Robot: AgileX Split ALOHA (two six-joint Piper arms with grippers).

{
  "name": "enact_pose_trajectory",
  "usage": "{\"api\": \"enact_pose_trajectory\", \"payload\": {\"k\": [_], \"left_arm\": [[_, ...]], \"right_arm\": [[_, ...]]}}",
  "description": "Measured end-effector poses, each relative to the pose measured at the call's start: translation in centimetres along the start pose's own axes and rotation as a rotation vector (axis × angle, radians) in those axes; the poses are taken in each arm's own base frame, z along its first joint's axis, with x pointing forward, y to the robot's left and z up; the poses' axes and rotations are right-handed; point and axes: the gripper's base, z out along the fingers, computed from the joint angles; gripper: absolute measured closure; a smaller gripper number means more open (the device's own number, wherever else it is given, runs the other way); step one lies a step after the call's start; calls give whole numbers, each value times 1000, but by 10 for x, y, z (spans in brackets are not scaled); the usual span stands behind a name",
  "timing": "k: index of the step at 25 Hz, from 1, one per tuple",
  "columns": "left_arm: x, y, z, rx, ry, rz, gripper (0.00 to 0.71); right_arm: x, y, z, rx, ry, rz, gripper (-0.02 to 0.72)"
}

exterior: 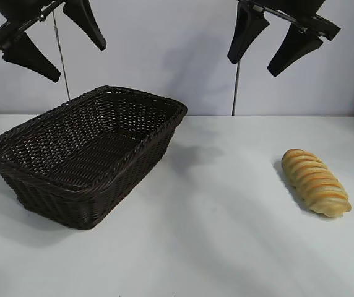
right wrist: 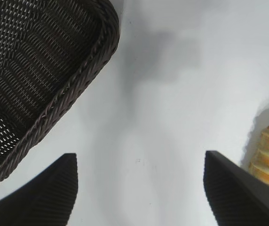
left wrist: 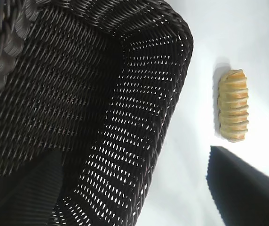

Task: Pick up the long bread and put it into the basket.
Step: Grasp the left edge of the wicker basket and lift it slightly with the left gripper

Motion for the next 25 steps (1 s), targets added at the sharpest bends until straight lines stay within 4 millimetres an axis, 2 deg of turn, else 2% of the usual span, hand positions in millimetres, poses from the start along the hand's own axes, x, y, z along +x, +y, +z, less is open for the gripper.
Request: {"api": "enact_pose_trajectory", "payload": {"k": [6,10,16,25], "left_arm": [[25,-5,-20,-17,12,9,103],[53,1,-21,-33,19,-43,103],[90,14,-15,-60,-31,-240,103],[102,31,1,-74,-132,-667,103]], "right_arm": [[0,0,0,0,0,0,165],[0,0,0,0,0,0,165],[0,0,0,0,0,0,165],[0,0,0,1,-1,0,165]]}}
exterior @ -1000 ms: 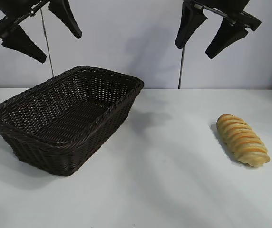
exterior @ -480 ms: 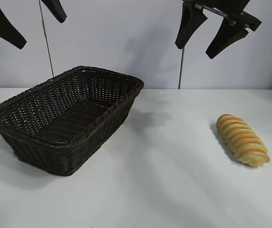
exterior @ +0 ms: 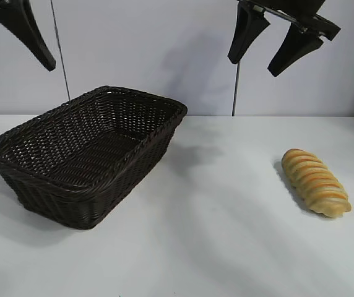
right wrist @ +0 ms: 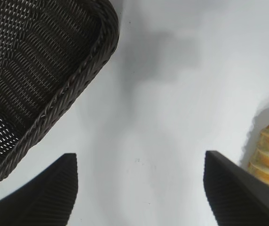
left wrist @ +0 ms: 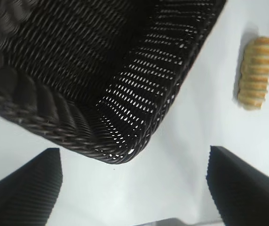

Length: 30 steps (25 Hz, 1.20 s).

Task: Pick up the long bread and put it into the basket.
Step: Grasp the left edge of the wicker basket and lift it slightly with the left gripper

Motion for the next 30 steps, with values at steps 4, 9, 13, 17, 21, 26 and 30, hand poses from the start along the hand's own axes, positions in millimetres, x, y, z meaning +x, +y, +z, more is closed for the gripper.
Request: {"api": "enact_pose_trajectory", "payload": {"k": [4,9,13,17,21,26,30], "left_arm": [[-4,8,3,-54,-61,-104,103],[-10,17,2,-135,-133,-183,103],[-9,17,2,-150,-136,-190,103],[6,8,9,-146,-111,-158,103],[18,7,20,-140,-137,-200,104],[21,21,38,-213,-137,-231,104],[17,23,49,-217,-141,-235,104]], "right_arm": [[0,0,0,0,0,0,165],[0,0,0,0,0,0,165],[0,0,0,0,-1,0,165],[0,0,0,0,-1,0,165],[0,0,0,0,-1,0,165],[0,0,0,0,-1,0,165],[0,0,0,0,-1,0,165]]}}
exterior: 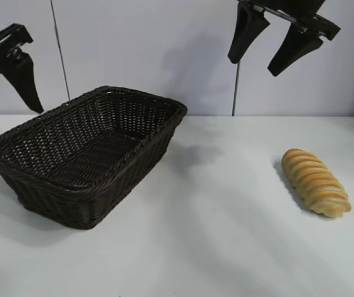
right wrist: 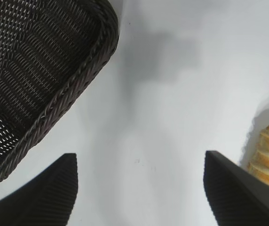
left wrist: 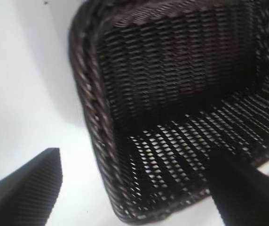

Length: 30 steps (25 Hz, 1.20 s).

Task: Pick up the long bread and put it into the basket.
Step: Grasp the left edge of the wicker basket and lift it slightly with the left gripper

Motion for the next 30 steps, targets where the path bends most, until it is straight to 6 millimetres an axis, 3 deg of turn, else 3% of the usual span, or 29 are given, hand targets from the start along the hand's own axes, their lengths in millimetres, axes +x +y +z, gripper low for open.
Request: {"api": "enact_pose_trajectory", "payload": {"k": [12,14,25,27,30], "left_arm": [[-7,-1,52,-33,-5,-15,114],[-7,-1,54,-34,-6,-16,156],[-7,-1,57,-36,-5,-18,568],[-7,-1,57,-30,-7,-29,611],[-7,-1,57,-33,-4,-27,612]], "right_arm": [[0,0,0,1,0,0,165],[0,0,0,1,0,0,165],[0,0,0,1,0,0,165],[0,0,0,1,0,0,165],[0,0,0,1,0,0,165]]}}
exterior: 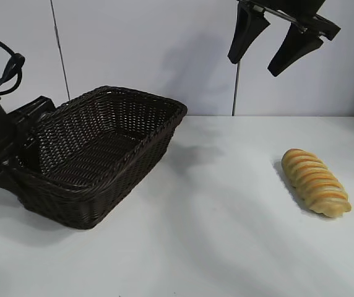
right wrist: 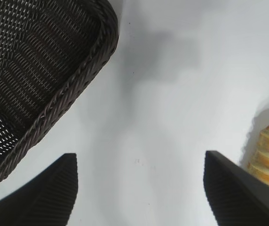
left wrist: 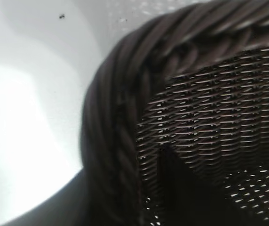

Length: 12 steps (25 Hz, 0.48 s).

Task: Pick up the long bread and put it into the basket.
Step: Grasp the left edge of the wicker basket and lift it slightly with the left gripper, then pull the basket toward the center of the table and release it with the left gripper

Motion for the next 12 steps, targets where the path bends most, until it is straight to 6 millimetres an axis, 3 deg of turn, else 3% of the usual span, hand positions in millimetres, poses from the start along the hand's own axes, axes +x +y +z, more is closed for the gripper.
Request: {"api": "enact_pose_trajectory", "payload": {"k": [12], "left_arm": [[3,-8,-23,42,30,33,612]], "right_arm": [[0,0,0,-1,0,0,165]]}}
